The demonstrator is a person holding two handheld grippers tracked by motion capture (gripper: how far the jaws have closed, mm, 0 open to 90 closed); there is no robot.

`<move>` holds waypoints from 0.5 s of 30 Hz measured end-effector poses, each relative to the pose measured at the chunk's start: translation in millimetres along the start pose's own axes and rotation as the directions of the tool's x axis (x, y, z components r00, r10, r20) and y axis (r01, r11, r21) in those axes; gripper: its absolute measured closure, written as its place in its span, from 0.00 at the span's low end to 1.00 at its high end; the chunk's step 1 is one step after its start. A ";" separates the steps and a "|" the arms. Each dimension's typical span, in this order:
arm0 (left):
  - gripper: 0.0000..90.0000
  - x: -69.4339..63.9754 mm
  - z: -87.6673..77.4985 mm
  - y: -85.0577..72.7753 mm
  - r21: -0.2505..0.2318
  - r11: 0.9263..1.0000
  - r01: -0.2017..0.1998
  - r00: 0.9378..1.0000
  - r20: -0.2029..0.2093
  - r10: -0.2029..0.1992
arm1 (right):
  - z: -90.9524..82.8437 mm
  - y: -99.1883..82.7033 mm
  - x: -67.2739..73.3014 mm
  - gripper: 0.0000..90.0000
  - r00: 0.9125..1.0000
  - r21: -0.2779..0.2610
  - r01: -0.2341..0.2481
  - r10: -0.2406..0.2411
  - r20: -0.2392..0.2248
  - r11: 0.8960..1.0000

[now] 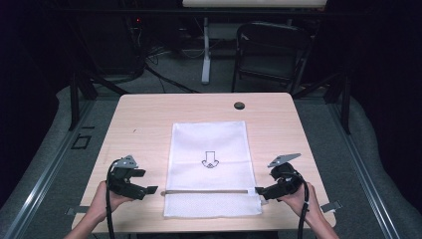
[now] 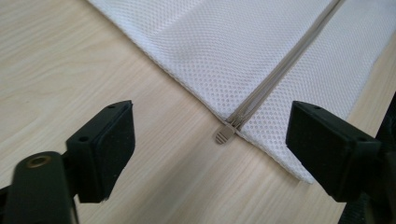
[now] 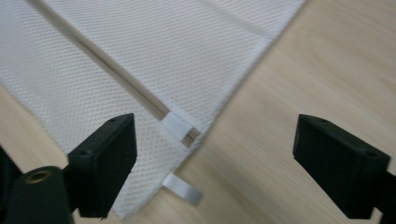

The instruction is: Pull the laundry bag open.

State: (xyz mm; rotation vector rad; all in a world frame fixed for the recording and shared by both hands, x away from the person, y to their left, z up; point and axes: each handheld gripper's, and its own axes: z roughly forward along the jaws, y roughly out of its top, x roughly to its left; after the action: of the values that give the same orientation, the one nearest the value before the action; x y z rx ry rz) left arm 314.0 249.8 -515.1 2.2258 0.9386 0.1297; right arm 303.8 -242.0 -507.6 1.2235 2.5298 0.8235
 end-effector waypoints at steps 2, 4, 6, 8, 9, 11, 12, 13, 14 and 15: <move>0.17 -0.3 -6.4 -2.0 -0.013 1.000 0.023 1.000 -0.008 -0.024 | -5.6 -2.9 -3.0 0.05 0.999 0.009 -0.002 0.002 0.038 1.000; 0.15 -1.0 -10.6 -4.6 -0.020 0.998 0.065 0.998 -0.020 -0.065 | -11.7 -9.5 -8.5 0.03 0.998 0.001 -0.020 0.020 0.066 1.000; 0.13 -1.4 -15.8 -8.4 -0.015 0.994 0.104 0.992 -0.070 -0.105 | -17.4 -16.3 -13.5 0.00 0.995 0.009 -0.038 0.037 0.097 0.999; 0.11 -1.0 -20.5 -12.9 -0.020 0.988 0.153 0.982 -0.108 -0.155 | -23.1 -24.6 -18.9 0.00 0.992 -0.002 -0.056 0.056 0.111 0.998; 0.10 -0.9 -22.8 -15.3 -0.026 0.985 0.168 0.978 -0.117 -0.170 | -25.7 -28.9 -21.8 0.00 0.990 0.005 -0.063 0.062 0.124 0.998; 0.09 -0.6 -27.1 -19.6 -0.028 0.983 0.180 0.973 -0.145 -0.183 | -29.5 -37.7 -27.1 0.00 0.987 -0.005 -0.079 0.079 0.138 0.997; 0.09 -0.7 -27.4 -21.2 -0.039 0.982 0.187 0.969 -0.157 -0.190 | -31.0 -41.7 -29.1 0.00 0.985 -0.001 -0.098 0.097 0.140 0.995; 0.08 0.6 -28.7 -23.0 -0.045 0.981 0.187 0.969 -0.158 -0.192 | -31.2 -44.6 -30.9 0.00 0.985 -0.003 -0.105 0.104 0.137 0.995; 0.08 1.6 -29.9 -24.2 -0.046 0.979 0.198 0.965 -0.167 -0.202 | -31.0 -48.0 -32.5 0.00 0.984 -0.007 -0.113 0.113 0.137 0.994; 0.08 2.7 -30.9 -25.0 -0.051 0.978 0.200 0.964 -0.168 -0.206 | -31.0 -49.8 -34.7 0.00 0.984 0.006 -0.109 0.107 0.141 0.994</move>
State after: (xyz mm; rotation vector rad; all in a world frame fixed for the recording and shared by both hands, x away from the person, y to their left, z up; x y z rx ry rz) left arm 290.7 281.4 -508.6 2.0980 1.2437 0.2450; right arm 280.3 -305.8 -512.2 1.3822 2.3790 0.7165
